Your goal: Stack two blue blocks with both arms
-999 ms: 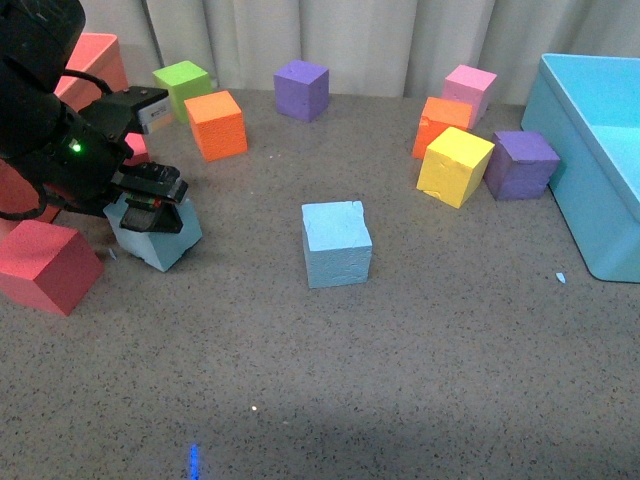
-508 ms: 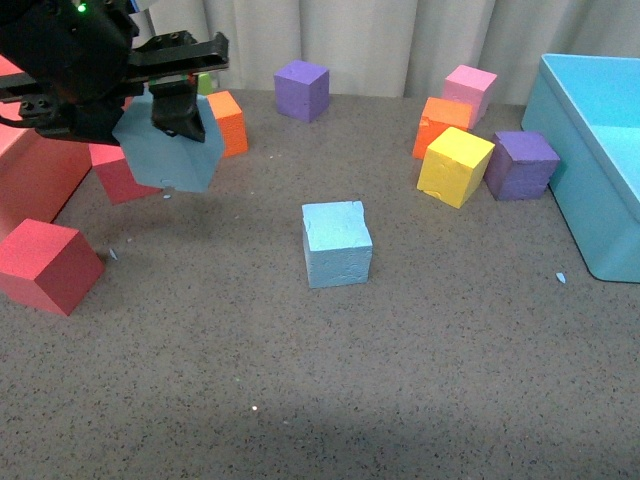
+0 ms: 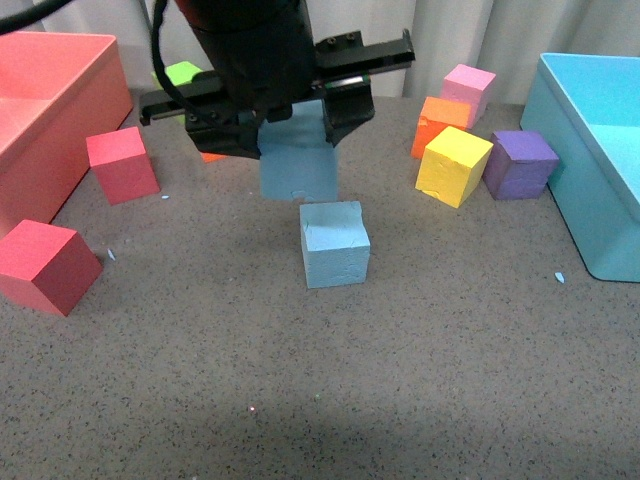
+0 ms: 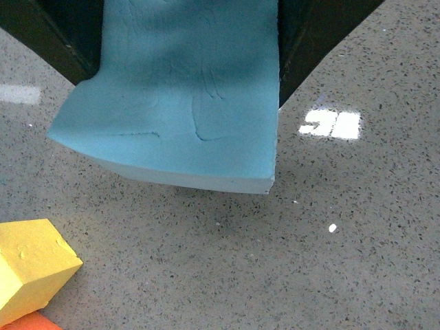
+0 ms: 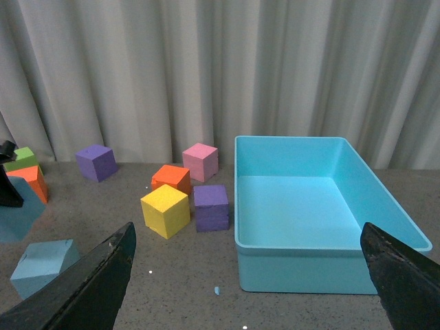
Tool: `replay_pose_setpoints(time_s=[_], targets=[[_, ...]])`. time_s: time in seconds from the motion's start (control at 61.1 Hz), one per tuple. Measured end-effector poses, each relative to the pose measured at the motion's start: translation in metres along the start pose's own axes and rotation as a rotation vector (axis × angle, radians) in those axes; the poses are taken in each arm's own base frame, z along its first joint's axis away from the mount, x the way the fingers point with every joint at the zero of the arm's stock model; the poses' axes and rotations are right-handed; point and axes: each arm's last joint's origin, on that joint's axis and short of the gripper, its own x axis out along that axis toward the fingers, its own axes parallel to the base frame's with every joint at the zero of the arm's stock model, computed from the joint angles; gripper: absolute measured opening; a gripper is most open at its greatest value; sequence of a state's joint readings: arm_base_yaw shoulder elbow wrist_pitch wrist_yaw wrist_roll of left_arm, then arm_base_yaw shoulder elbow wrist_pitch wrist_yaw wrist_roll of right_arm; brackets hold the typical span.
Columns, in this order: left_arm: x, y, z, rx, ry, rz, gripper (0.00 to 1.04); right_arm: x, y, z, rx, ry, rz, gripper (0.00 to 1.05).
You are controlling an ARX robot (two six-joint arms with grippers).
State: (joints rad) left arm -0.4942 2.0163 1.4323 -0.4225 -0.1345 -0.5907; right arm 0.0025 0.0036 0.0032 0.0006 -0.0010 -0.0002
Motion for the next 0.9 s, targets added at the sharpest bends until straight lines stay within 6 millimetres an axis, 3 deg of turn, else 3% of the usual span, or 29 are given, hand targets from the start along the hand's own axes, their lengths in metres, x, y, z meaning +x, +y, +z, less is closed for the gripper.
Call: replay_pose_setpoints(time_s=[0.524, 0.901], targets=[[0.025, -0.027, -0.012, -0.065, 0.045, 0.058, 0.48, 0.0, 0.0, 0.0, 0.0, 0.0, 0.0, 0.95], [0.028, -0.031, -0.019, -0.117, 0.061, 0.068, 0.48, 0.0, 0.0, 0.0, 0.0, 0.0, 0.0, 0.95]])
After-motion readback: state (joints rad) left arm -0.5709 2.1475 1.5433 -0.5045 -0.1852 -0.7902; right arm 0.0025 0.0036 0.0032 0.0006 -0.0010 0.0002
